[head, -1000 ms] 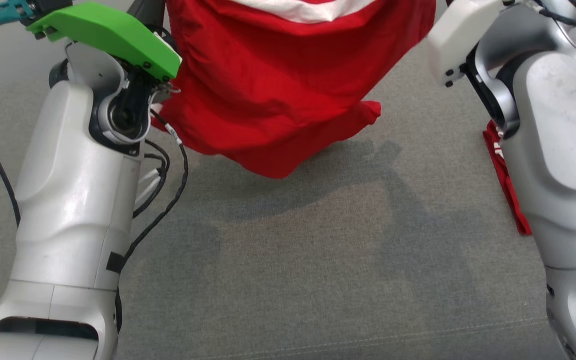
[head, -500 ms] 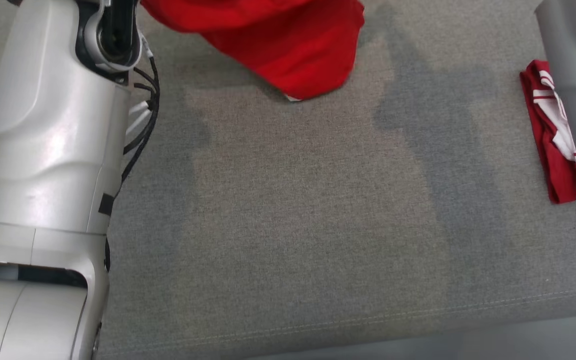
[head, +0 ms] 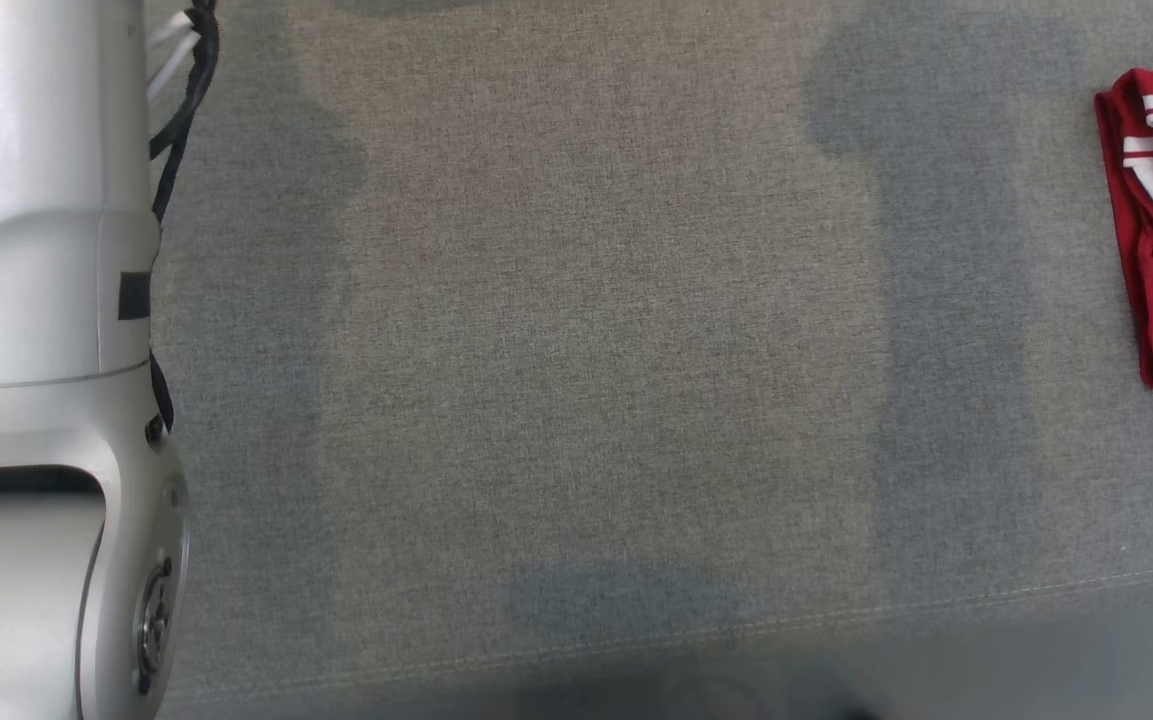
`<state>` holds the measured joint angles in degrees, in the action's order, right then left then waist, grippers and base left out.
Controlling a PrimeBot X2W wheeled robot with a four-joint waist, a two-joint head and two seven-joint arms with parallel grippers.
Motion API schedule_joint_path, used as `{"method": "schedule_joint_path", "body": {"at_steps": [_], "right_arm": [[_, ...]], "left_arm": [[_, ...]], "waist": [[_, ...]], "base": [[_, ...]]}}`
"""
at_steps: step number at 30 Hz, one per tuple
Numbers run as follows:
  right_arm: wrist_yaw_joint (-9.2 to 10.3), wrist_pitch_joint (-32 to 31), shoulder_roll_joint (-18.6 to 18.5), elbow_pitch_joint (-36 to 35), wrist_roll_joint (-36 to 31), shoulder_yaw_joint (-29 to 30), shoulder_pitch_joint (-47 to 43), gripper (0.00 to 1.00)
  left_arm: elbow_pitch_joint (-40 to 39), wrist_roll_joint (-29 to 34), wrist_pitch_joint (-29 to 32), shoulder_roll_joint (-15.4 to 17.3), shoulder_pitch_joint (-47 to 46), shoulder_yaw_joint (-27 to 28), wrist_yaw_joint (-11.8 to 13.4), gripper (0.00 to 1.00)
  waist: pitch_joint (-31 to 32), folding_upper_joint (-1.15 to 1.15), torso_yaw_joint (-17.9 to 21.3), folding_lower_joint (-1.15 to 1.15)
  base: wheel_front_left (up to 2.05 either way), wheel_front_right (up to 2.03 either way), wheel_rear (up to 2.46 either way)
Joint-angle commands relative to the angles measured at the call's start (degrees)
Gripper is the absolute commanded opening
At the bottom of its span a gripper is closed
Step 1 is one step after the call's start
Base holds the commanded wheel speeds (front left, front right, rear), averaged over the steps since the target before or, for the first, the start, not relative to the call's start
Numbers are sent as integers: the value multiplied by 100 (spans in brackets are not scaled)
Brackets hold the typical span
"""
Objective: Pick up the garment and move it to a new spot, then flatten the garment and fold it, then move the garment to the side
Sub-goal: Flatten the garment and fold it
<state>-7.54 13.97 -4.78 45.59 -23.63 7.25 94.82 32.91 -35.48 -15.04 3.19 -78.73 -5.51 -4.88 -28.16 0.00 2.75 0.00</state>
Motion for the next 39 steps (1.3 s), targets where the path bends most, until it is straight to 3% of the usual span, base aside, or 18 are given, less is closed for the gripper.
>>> {"method": "schedule_joint_path", "body": {"at_steps": [1,5,11,19,25,31,39], "right_arm": [[11,41,50,-35,-146,110,-5,0],[11,110,142,-7,-488,75,-162,0],[11,120,174,-28,-583,-474,-603,0],[11,122,5,-363,186,-1058,-1672,0],[11,-272,-266,-907,732,-1454,-2319,0],[11,-1180,-617,-1993,1281,-1868,-3642,0],[11,-2900,-1177,-3439,2001,-2315,-5834,0]], "left_arm": [[-71,65,-11,26,107,129,-29,0],[-188,268,-13,-9,289,222,-151,0],[-174,211,-13,-17,732,111,-245,0],[-799,103,-14,-15,1901,-253,-265,0],[-1044,218,-15,411,2751,-973,-267,0],[-855,-142,188,808,3762,-1481,-263,0],[-687,-361,616,1148,4835,-1750,-207,0]], "waist": [[-85,0,21,0],[-365,0,24,0],[-700,0,12,0],[-435,0,24,0],[-16,0,43,0],[767,0,99,0],[1563,0,132,0]], "base": [[0,0,0],[0,0,0],[0,0,0],[0,0,0],[0,0,0],[0,0,0],[0,0,0]]}}
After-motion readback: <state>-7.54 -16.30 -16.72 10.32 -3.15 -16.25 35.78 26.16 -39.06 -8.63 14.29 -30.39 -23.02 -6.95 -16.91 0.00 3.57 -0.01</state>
